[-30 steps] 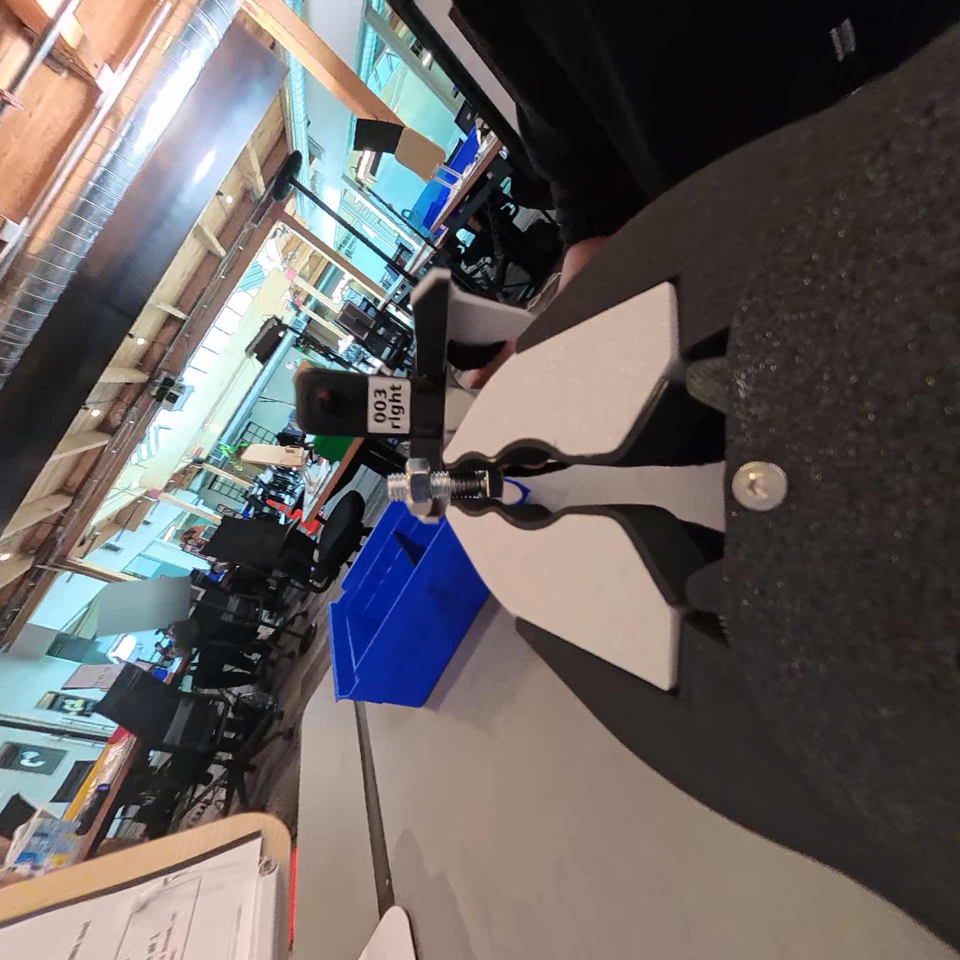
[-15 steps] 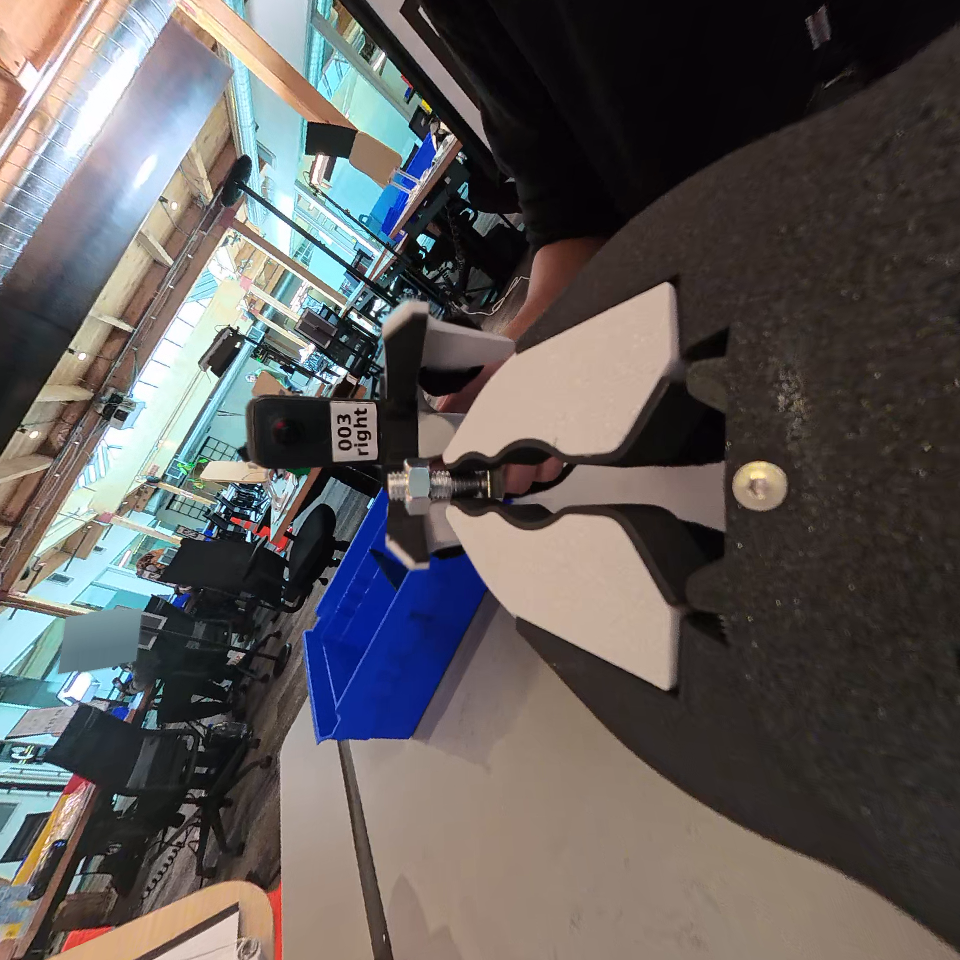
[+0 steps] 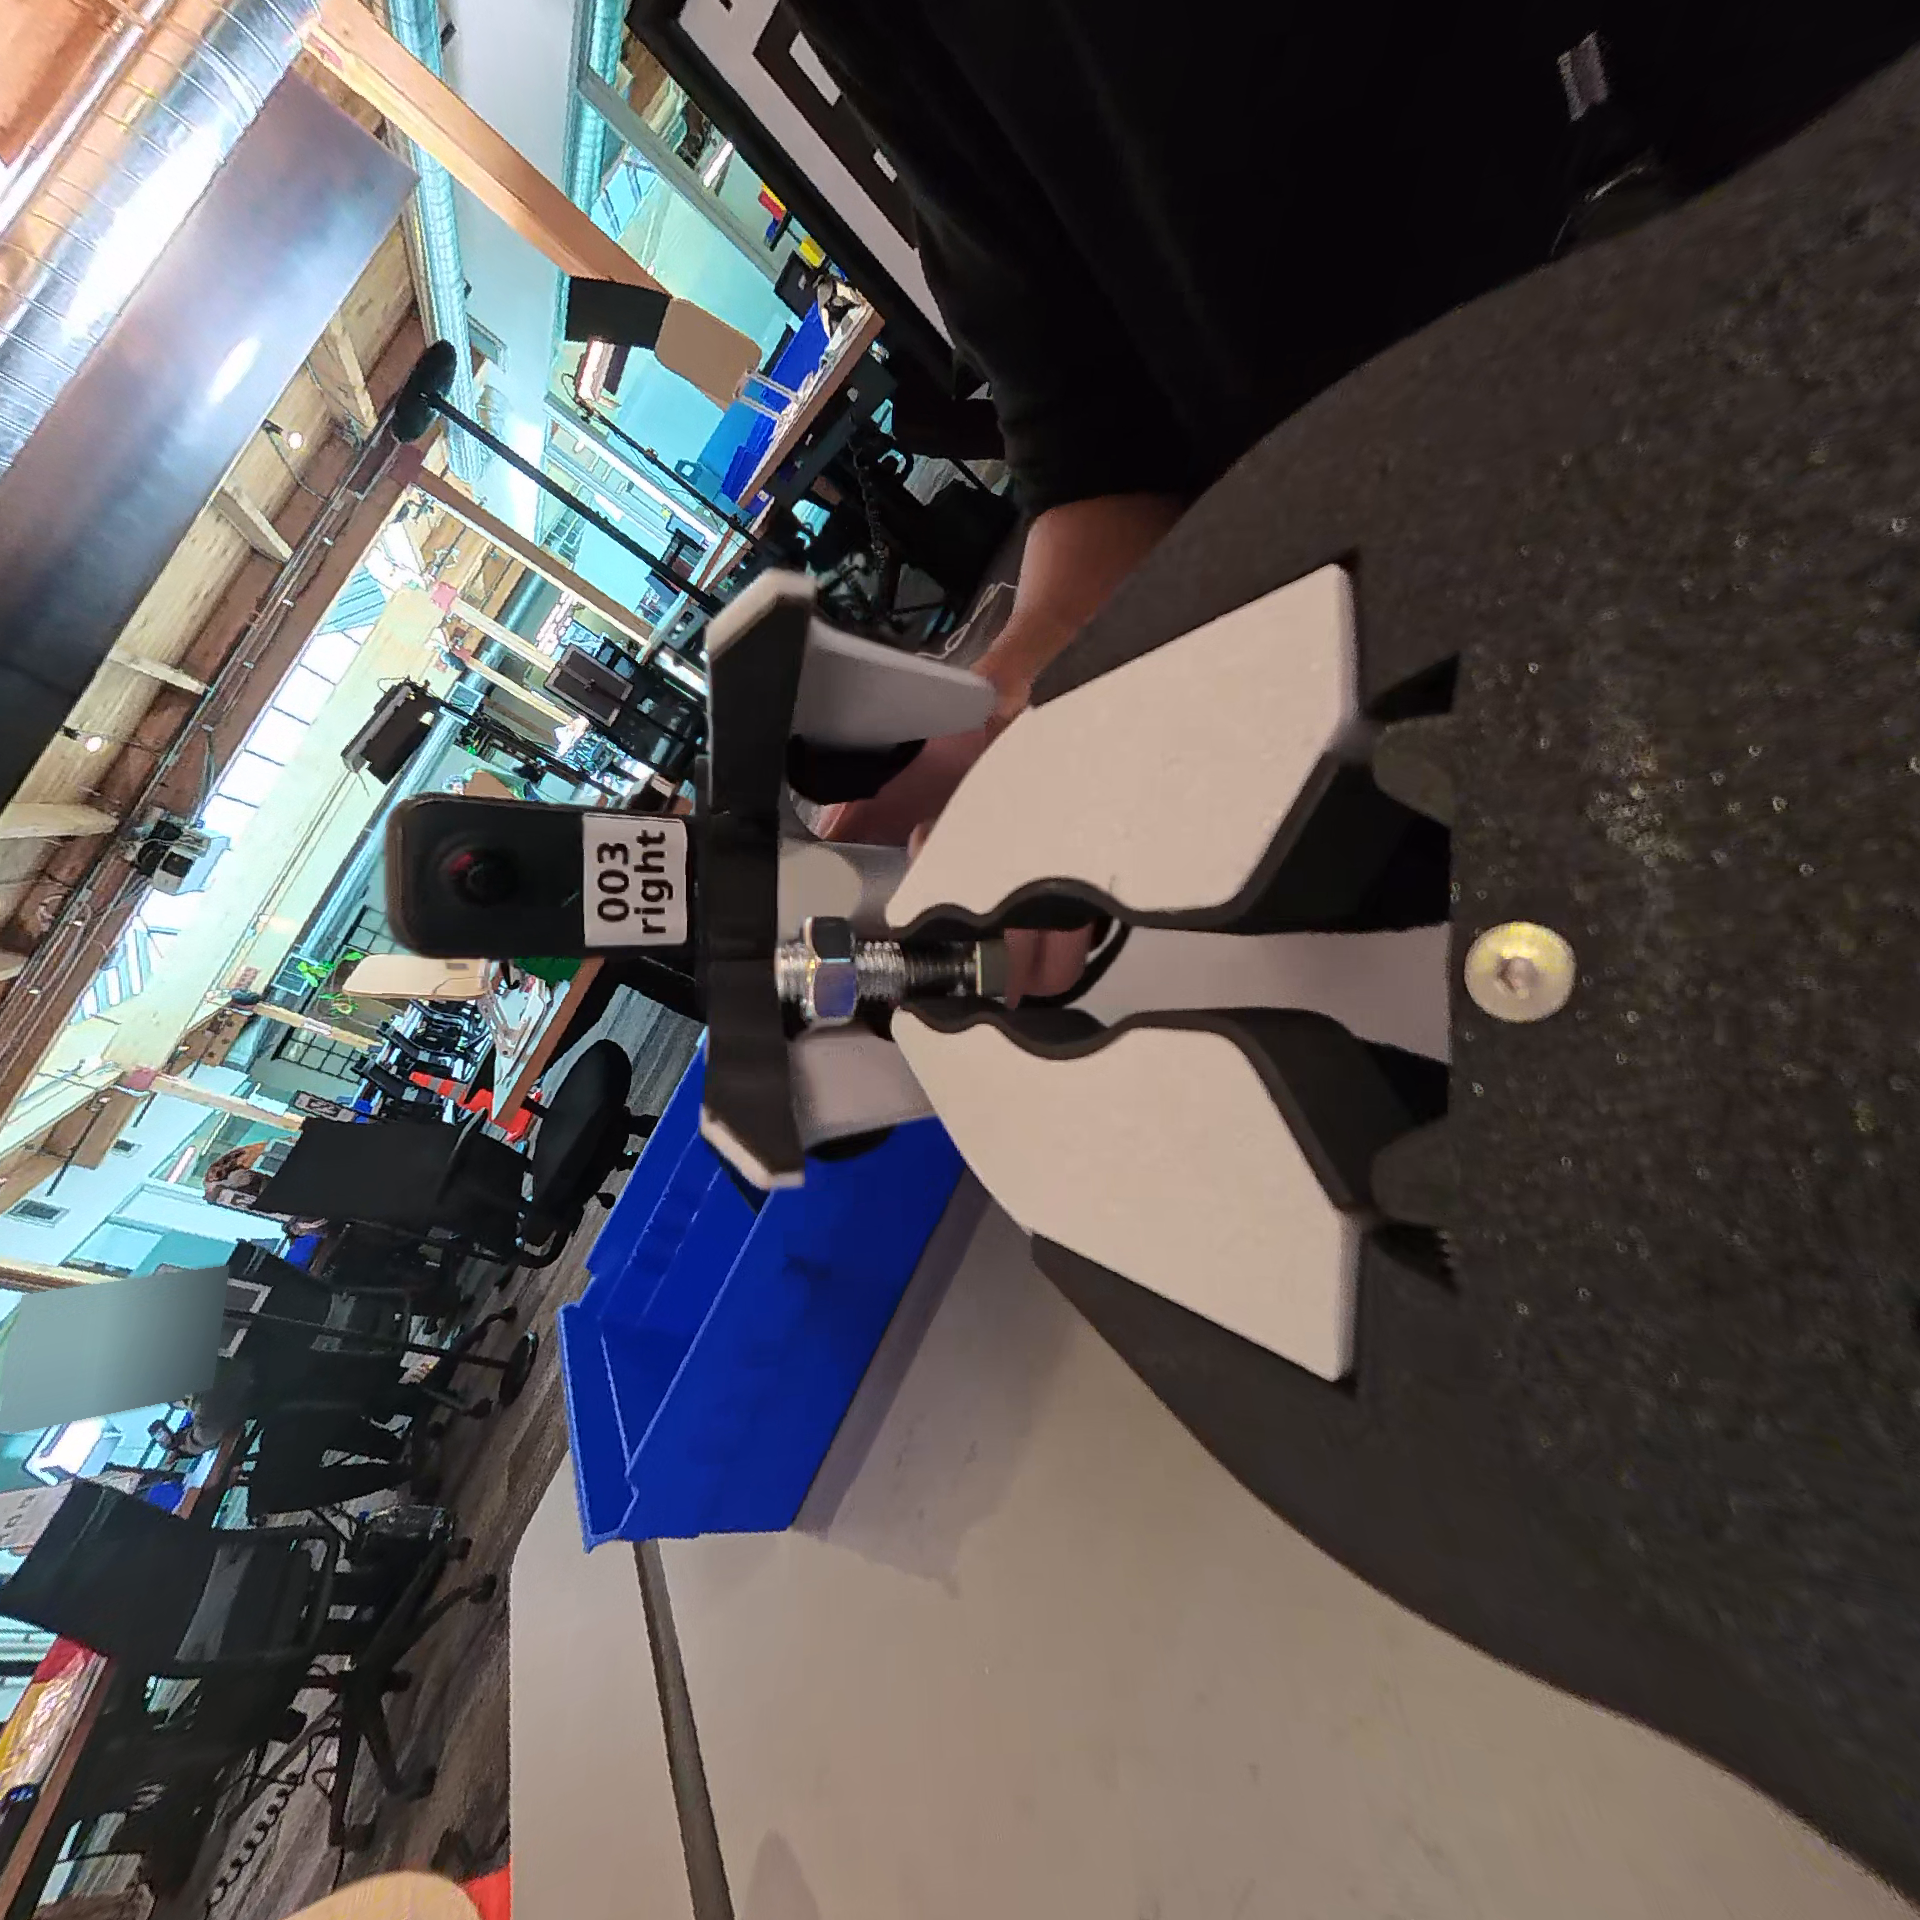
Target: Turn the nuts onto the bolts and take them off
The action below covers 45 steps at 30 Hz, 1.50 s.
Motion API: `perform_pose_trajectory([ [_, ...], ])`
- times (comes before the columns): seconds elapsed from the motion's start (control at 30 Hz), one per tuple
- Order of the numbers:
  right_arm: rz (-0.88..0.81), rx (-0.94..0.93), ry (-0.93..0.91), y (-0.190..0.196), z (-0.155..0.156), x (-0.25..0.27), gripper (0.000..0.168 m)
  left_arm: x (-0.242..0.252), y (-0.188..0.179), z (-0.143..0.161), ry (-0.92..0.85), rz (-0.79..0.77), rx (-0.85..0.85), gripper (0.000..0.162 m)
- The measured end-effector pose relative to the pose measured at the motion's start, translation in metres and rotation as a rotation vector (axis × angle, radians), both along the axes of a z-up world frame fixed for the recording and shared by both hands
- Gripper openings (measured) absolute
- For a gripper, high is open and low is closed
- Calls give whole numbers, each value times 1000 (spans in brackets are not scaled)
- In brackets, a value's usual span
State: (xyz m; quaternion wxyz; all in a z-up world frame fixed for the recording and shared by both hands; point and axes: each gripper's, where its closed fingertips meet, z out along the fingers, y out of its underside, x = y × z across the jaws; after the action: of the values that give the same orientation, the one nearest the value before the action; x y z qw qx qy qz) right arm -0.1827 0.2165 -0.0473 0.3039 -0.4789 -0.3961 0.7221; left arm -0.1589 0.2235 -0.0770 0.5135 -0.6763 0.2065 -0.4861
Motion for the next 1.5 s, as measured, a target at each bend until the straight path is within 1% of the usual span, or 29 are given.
perform_pose_trajectory([
  [0.07,-27,2,-8,7,-1,13,79,-4,0,2,-25,-2,-3,8],
  [0.17,23,-11,2,0,1,24,70,-8,1,0,-40,-1,-13,9],
  [0.23,64,-5,2,-13,1,19,72,-7,2,-1,-32,1,-14,9],
  [0.3,48,-9,20,-17,5,9,81,-8,3,-1,-32,8,-12,8],
  [0.33,40,-13,23,-16,7,3,82,-10,3,0,-46,16,-12,9],
  [0.4,39,-29,21,-10,9,-6,75,-18,5,5,-72,32,-14,9],
  [0.57,14,-44,-14,0,4,-4,75,-28,2,8,7,67,26,8],
  [0.67,36,-4,-57,-9,-2,-5,74,-22,2,-2,102,60,19,8],
  [0.77,55,67,-141,-19,-17,-16,72,-12,2,-13,194,47,15,9],
  [0.8,46,77,-149,-18,-20,-19,68,-10,1,-16,221,49,17,9],
  [0.83,30,80,-160,-14,-23,-19,55,-9,1,-16,243,52,25,8],
  [0.9,25,69,-174,-5,-25,-14,21,-6,-5,-13,252,26,40,8],
  [0.93,36,57,-162,-3,-24,-11,18,-7,-4,-11,263,40,48,8],
  [1.07,73,71,-188,-6,-27,-3,18,-3,-7,-13,298,26,52,8],
  [1.33,93,134,-218,-10,-28,8,18,9,-13,-13,226,-54,26,9],
  [1.5,129,241,-207,-16,-24,13,18,13,-22,-8,186,-115,28,8],
])
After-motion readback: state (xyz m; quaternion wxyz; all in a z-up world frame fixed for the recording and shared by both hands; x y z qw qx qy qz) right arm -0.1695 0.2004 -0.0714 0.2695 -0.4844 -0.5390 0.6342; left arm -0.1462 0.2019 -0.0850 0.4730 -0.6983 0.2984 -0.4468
